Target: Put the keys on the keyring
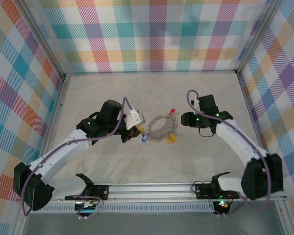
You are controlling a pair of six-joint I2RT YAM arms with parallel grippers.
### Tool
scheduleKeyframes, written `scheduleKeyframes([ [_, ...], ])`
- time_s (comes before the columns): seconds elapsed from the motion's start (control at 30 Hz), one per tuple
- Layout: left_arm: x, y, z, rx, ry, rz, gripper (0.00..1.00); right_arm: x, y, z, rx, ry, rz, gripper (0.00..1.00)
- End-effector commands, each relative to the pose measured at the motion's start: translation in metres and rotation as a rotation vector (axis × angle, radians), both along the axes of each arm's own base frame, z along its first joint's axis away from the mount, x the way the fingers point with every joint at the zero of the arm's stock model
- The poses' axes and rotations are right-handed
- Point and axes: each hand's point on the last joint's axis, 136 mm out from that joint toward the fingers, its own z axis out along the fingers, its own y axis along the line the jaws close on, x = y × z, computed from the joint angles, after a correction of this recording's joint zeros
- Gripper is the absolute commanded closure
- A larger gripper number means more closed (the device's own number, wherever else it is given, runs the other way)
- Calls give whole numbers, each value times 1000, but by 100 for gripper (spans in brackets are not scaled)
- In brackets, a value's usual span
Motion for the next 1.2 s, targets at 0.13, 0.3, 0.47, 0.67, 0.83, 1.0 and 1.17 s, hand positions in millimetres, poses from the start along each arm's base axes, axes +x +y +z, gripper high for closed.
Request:
scheduleKeyframes([
  [0.13, 10, 34, -12, -4, 6, 136, 100, -24, 38, -33, 96, 226, 135, 55],
  [0.3, 19, 44, -17, -28, 10, 157, 100, -29, 37, -63, -153, 213, 198, 46],
  [0.47, 29, 51, -21, -14, 10, 169, 100, -24, 29, -79, -376, 210, 256, 28],
  [0.67, 41, 61, -23, -56, -21, 237, 100, -15, 45, -91, -458, 204, 352, 21],
  [0.83, 42, 64, -29, -60, -14, 254, 100, -16, 58, -108, -498, 207, 380, 2],
  [1.0, 46, 68, -31, -51, -29, 267, 100, -15, 37, -119, -623, 189, 318, 0],
  [1.17, 44, 66, -31, -57, -16, 255, 100, -8, 23, -109, -676, 134, 266, 0],
])
